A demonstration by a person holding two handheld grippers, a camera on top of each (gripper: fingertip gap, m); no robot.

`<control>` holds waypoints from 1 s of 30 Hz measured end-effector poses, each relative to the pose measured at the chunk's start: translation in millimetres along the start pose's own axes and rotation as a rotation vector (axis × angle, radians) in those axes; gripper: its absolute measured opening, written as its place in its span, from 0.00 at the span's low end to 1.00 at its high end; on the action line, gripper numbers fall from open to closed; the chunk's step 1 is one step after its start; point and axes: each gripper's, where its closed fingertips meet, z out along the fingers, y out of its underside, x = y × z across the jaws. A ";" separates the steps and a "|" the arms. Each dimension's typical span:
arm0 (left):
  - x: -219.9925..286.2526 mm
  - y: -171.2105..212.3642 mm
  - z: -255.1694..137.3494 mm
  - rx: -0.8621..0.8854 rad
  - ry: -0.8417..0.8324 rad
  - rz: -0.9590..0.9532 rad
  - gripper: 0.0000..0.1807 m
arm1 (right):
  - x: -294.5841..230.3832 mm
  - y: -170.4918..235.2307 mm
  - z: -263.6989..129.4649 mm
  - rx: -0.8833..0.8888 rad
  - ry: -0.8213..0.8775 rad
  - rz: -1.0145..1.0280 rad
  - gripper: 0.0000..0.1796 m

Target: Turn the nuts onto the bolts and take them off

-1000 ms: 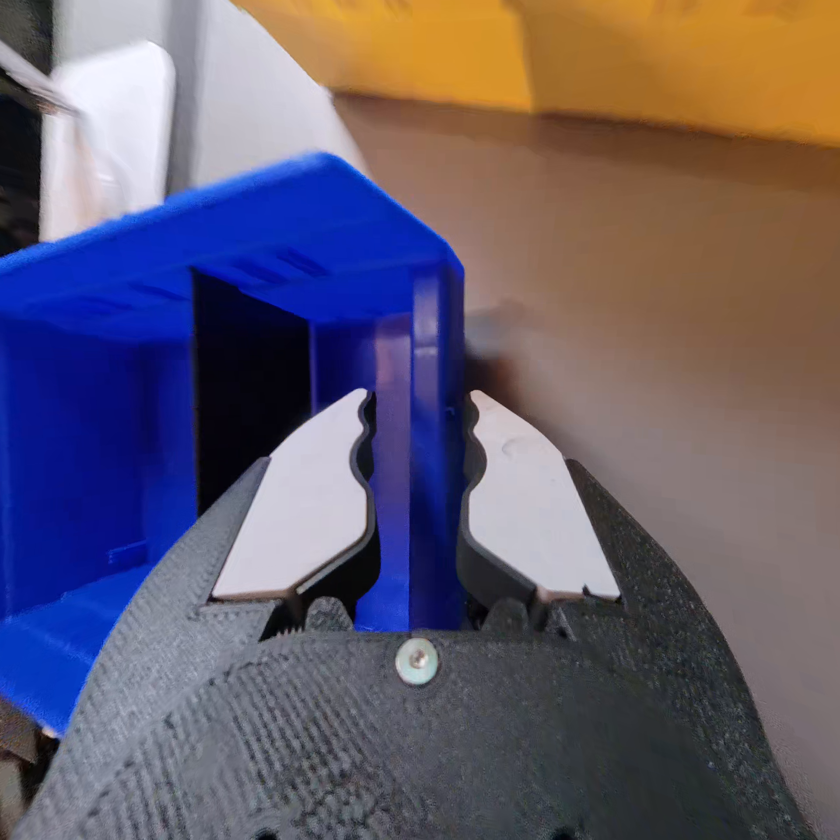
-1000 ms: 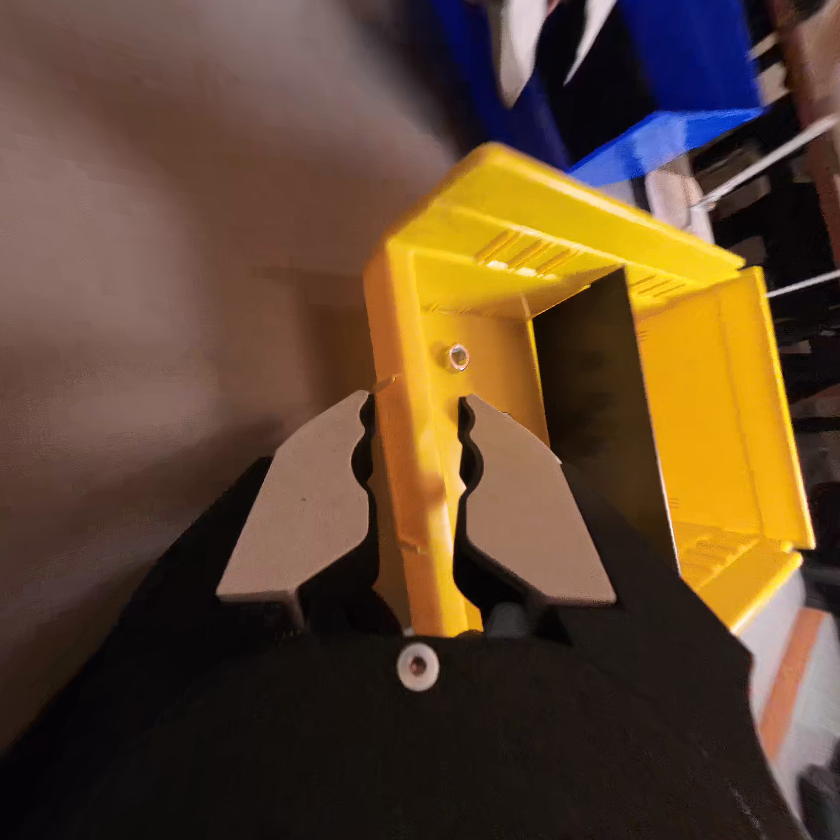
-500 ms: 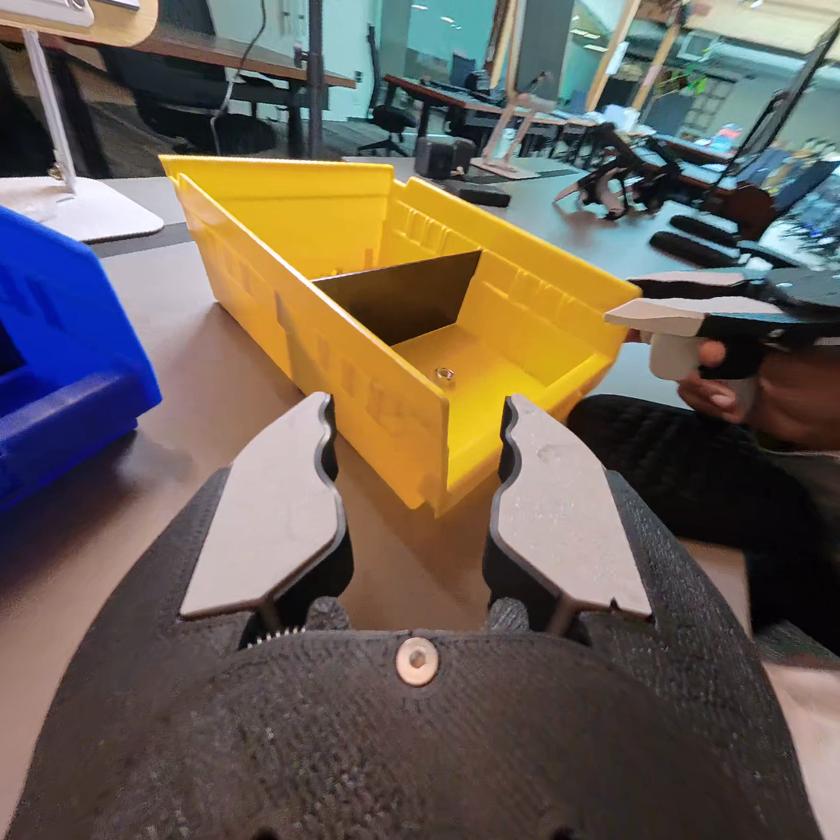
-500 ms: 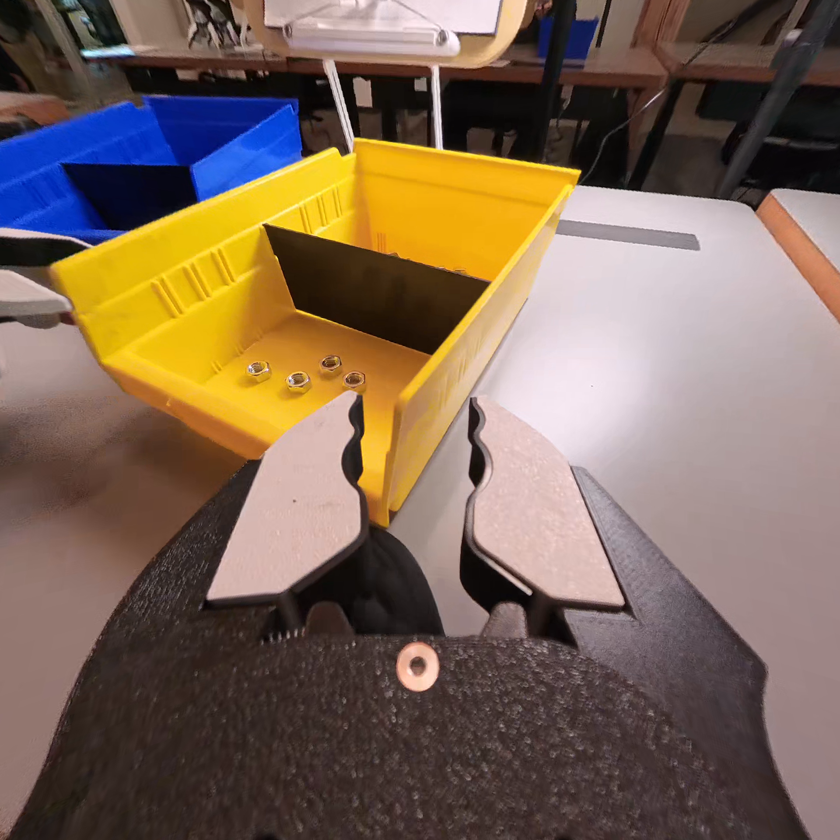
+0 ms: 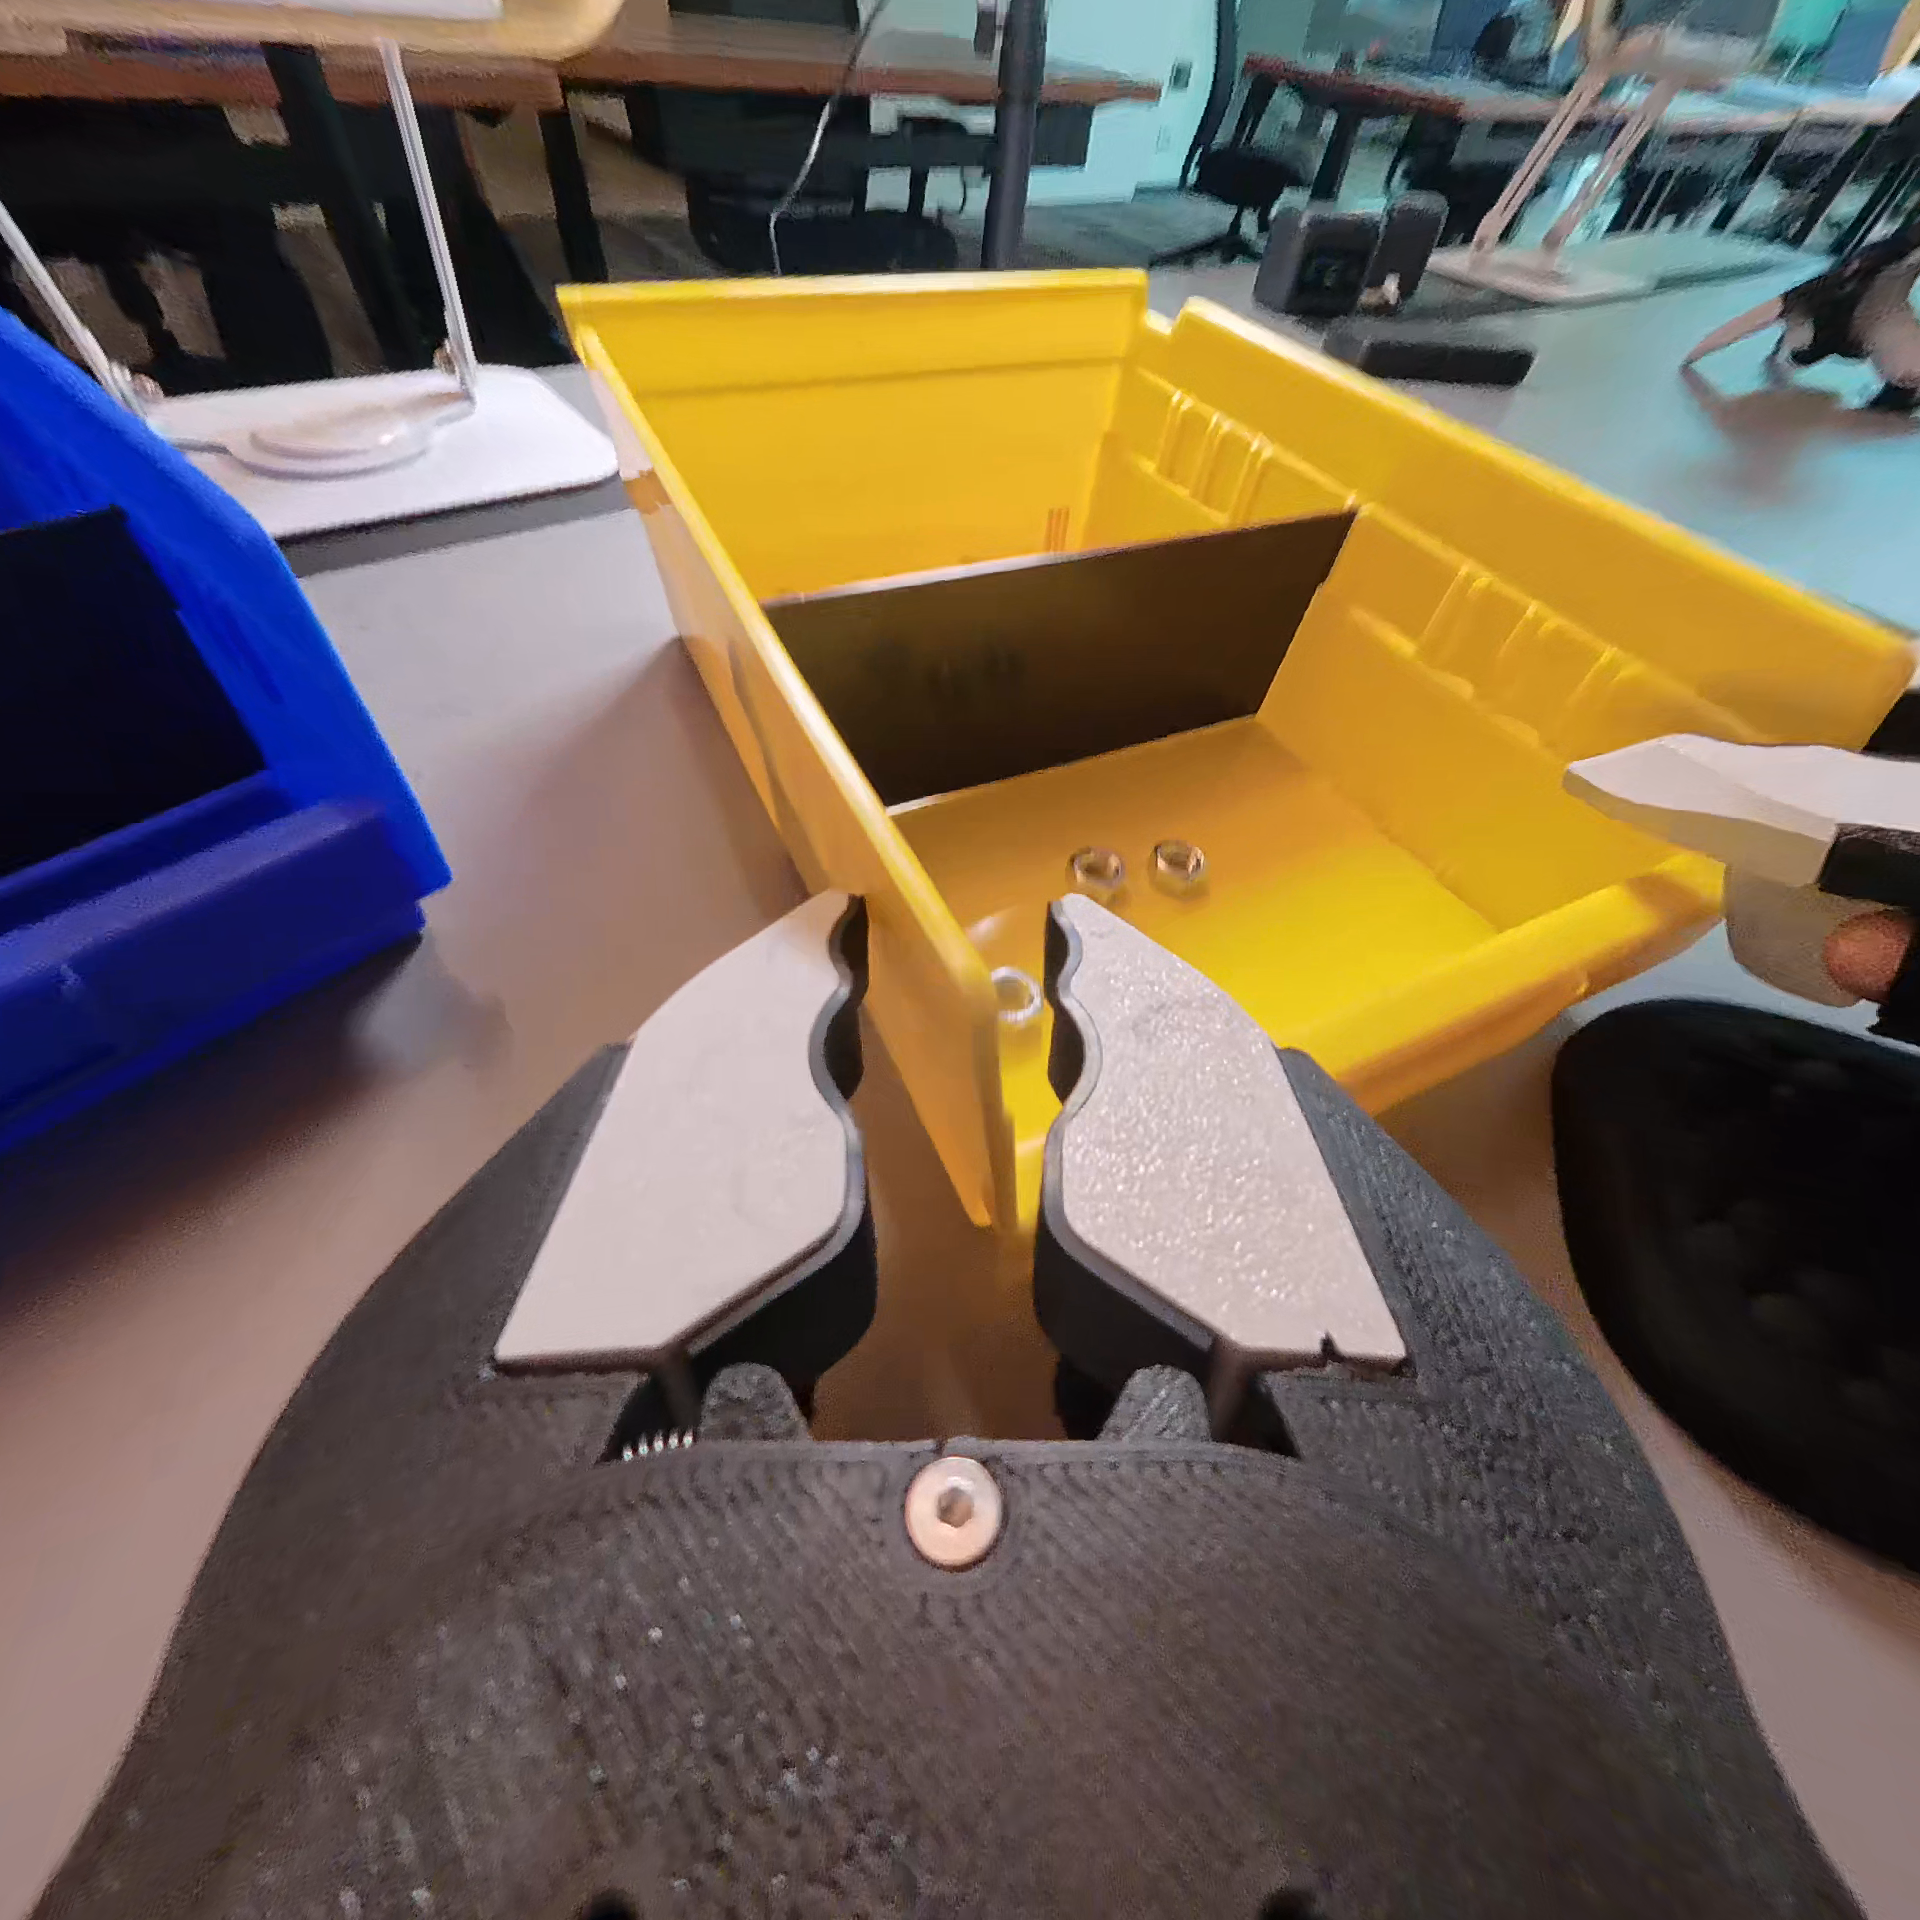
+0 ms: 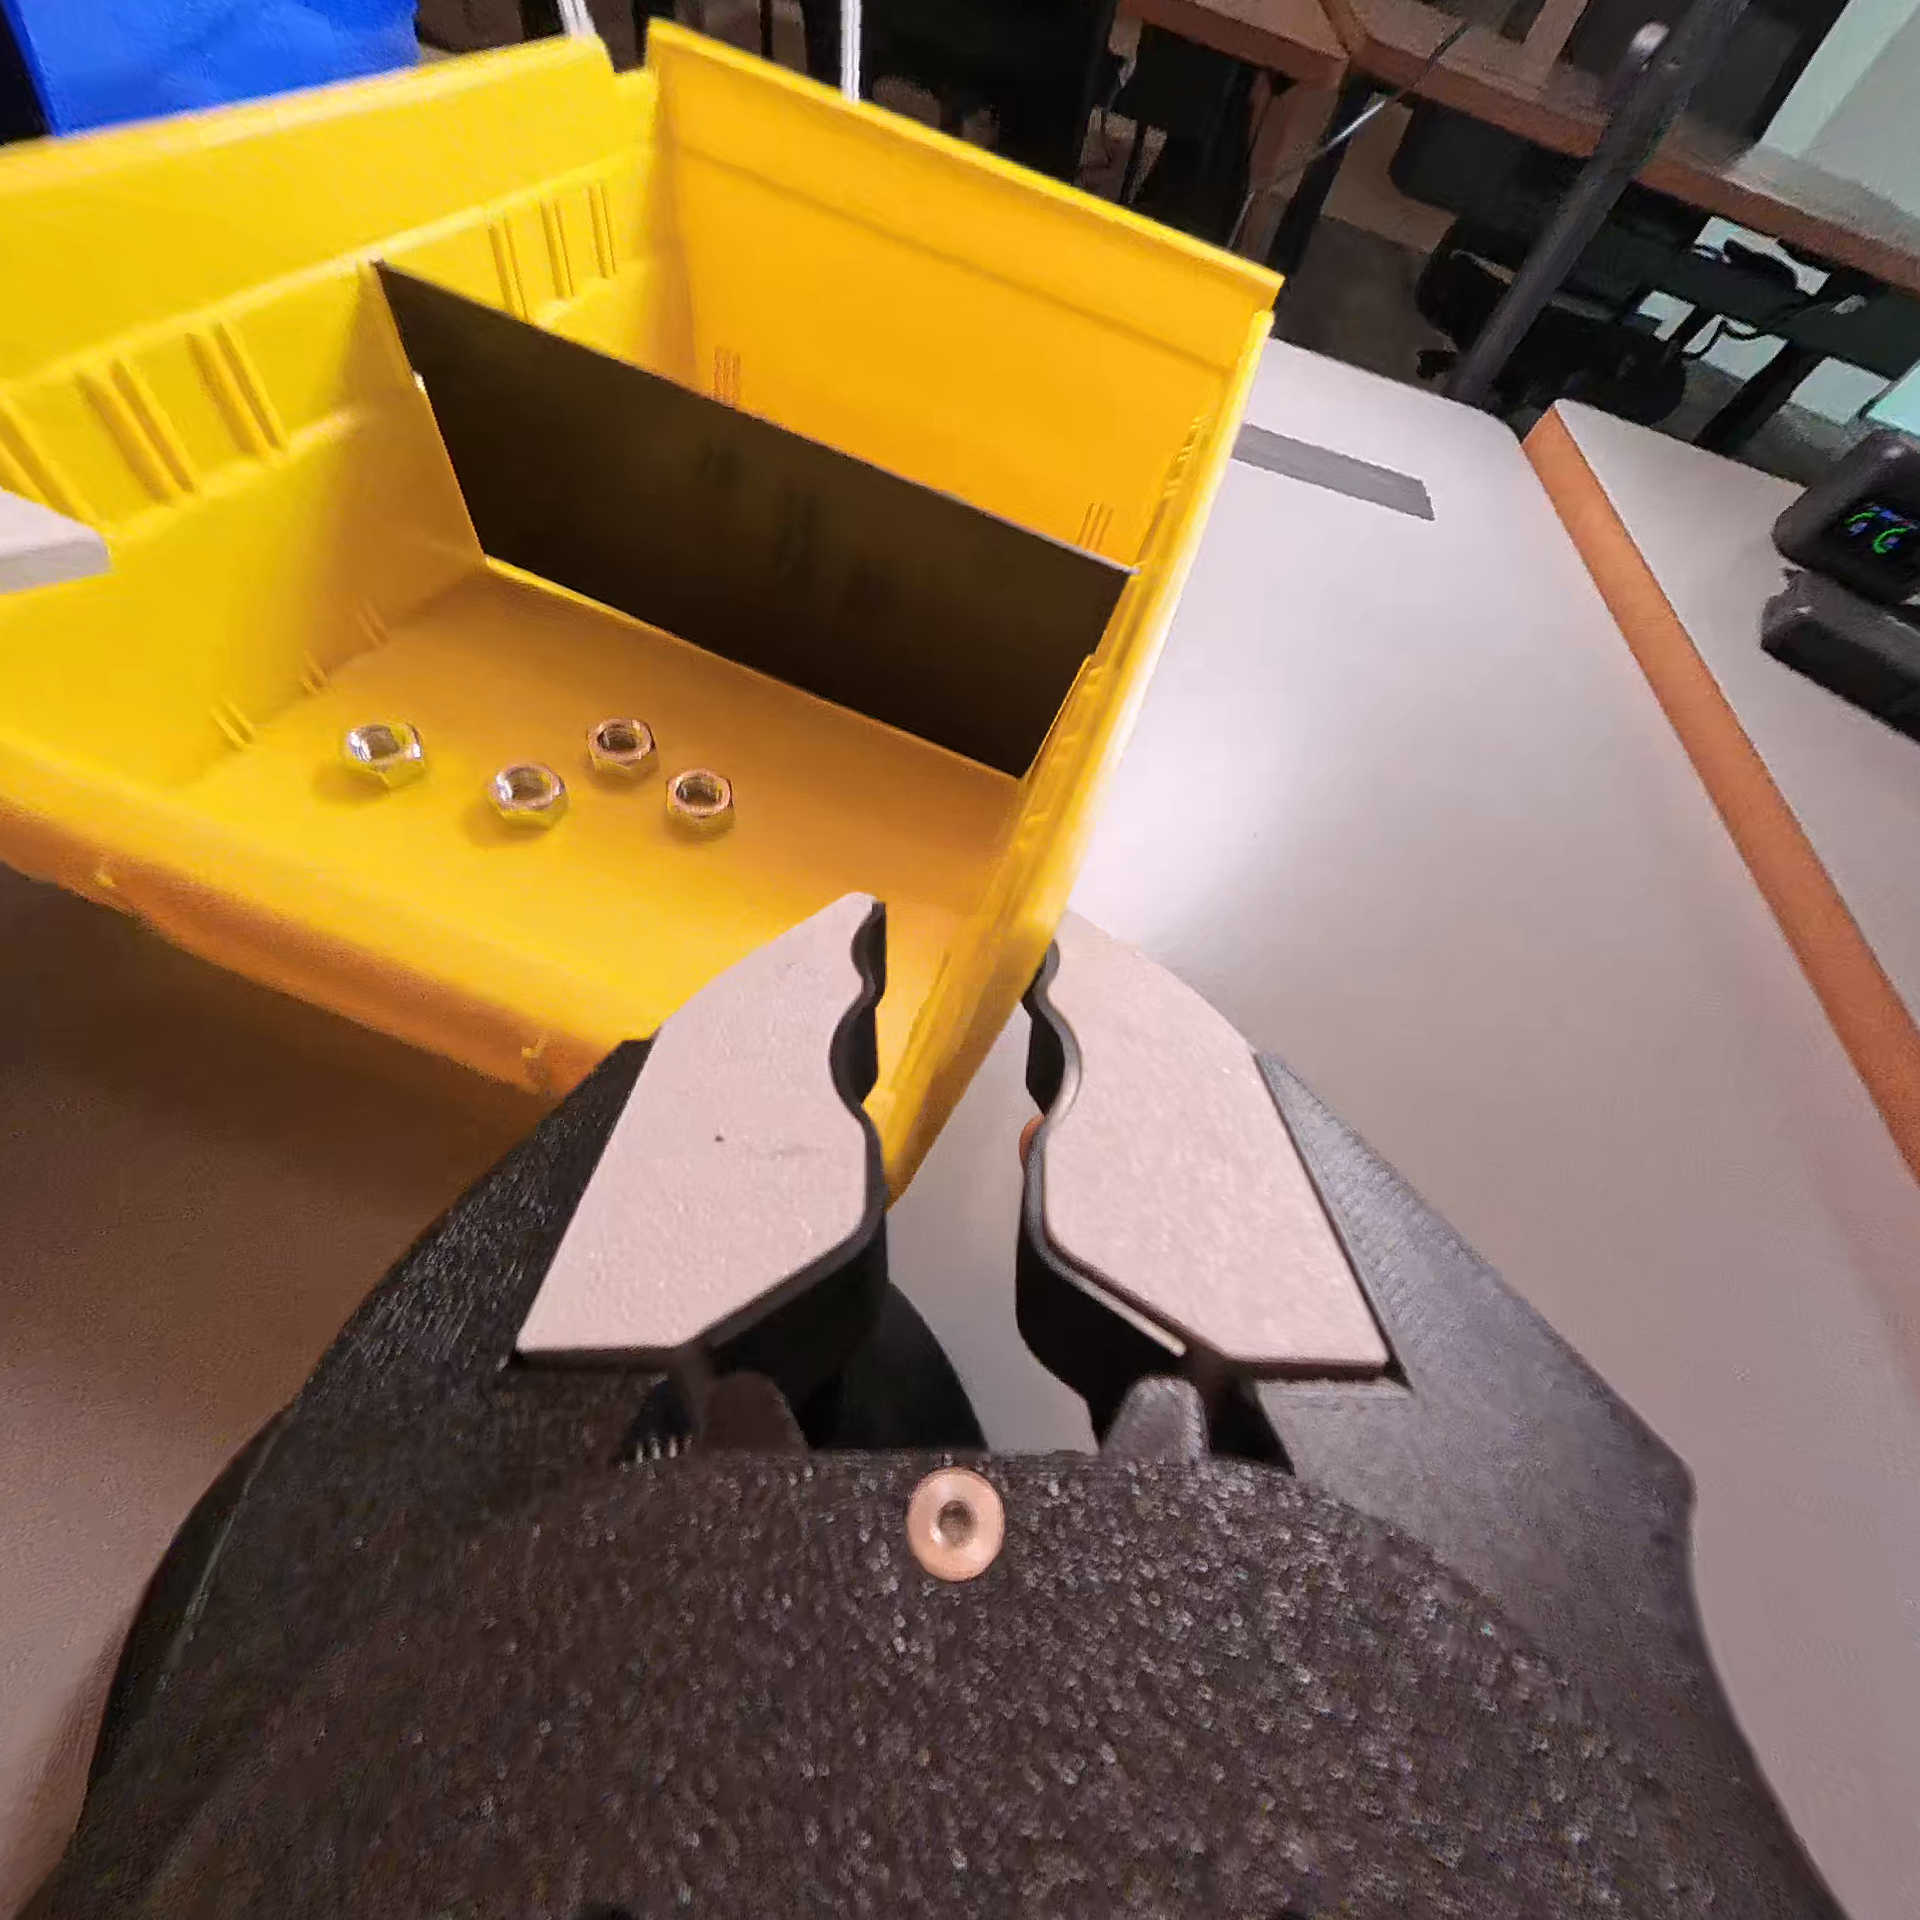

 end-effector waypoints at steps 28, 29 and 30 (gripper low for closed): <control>-114.7 -149.2 -196.9 0.338 -0.257 0.070 0.06 | -124.4 -229.0 -78.1 0.499 -0.207 -0.005 0.05; -124.6 -152.1 -212.6 0.354 -0.286 0.069 0.06 | -139.0 -240.1 -79.5 0.520 -0.239 -0.009 0.05; -135.1 -153.3 -228.7 0.367 -0.315 0.068 0.06 | -155.1 -250.2 -79.9 0.539 -0.276 -0.012 0.05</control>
